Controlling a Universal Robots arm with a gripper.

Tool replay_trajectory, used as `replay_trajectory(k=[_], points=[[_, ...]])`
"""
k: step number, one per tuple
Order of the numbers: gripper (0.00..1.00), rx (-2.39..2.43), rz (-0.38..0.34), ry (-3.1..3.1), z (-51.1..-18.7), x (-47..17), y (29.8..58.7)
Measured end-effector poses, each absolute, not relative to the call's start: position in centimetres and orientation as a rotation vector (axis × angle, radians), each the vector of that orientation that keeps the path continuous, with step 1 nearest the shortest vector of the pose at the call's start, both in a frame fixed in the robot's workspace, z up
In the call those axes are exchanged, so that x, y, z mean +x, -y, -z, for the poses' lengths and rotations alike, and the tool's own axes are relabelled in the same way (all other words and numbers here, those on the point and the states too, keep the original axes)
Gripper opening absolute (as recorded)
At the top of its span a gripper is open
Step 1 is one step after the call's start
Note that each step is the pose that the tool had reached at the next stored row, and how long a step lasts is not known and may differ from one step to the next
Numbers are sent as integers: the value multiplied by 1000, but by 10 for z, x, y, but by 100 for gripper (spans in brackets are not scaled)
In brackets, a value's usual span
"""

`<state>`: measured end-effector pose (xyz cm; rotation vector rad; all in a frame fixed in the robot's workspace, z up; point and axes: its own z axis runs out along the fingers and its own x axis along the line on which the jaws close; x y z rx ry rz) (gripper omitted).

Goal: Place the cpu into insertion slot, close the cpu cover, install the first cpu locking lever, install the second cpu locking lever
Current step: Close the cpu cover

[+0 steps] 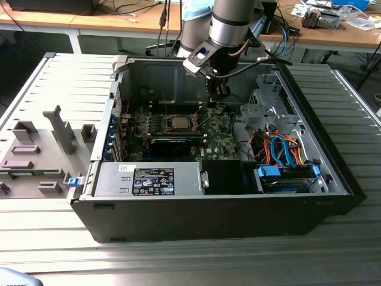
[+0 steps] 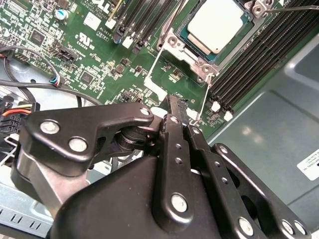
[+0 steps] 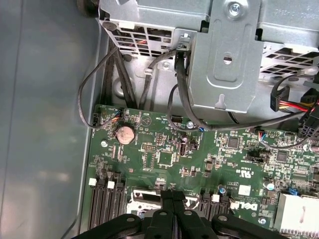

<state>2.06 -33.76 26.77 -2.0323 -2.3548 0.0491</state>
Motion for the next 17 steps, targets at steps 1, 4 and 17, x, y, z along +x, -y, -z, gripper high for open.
replay_trajectory(k=[1,4,17], points=[[11,-2032,-49,2355,-267,21,338],[11,-2032,-49,2355,-267,21,338],[11,-2032,-49,2355,-264,23,338]])
